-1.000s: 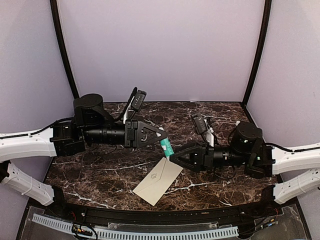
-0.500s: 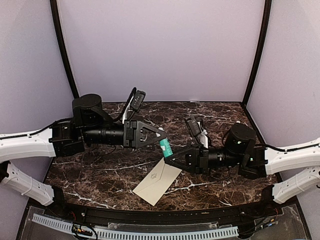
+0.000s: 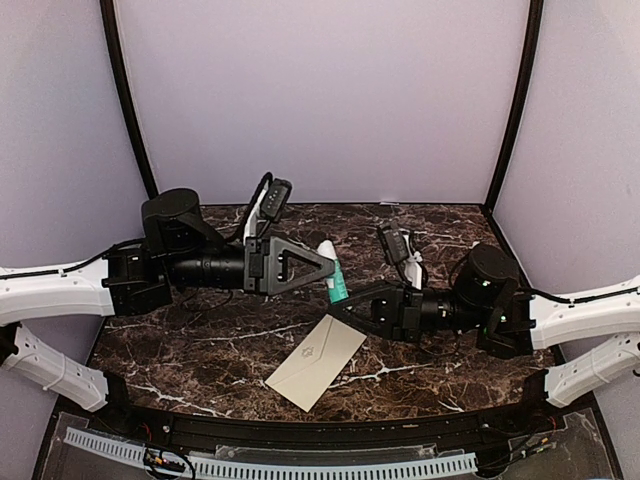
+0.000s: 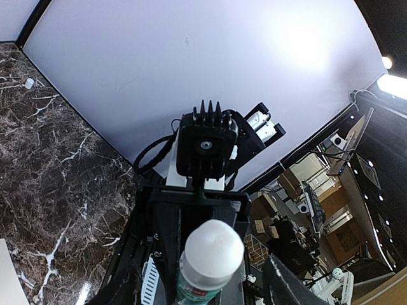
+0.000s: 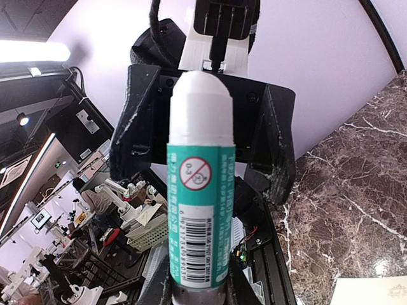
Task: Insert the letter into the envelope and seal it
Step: Screw the solid glue.
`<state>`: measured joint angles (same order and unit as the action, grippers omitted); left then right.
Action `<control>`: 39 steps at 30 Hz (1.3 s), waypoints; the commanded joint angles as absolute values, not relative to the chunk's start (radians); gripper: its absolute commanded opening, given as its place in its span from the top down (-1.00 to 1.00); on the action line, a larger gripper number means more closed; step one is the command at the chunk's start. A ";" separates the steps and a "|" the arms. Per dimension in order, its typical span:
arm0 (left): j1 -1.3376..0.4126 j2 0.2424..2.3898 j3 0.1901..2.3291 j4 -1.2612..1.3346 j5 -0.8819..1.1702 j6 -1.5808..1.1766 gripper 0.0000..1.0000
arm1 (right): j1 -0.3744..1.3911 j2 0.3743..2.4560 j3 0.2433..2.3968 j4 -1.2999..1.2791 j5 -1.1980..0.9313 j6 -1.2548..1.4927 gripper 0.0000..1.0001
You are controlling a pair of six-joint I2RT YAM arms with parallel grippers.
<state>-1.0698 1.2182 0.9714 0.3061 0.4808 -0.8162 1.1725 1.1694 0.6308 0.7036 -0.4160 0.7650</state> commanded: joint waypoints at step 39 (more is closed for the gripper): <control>-1.077 1.265 0.953 0.450 0.517 -0.881 0.93 | 1.129 1.155 0.577 0.878 -0.505 0.856 0.41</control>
<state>-1.0718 1.2789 0.9600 0.3962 0.5014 -0.8757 1.1362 1.1294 0.5346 0.8116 -0.4301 0.8421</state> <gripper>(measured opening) 0.222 0.338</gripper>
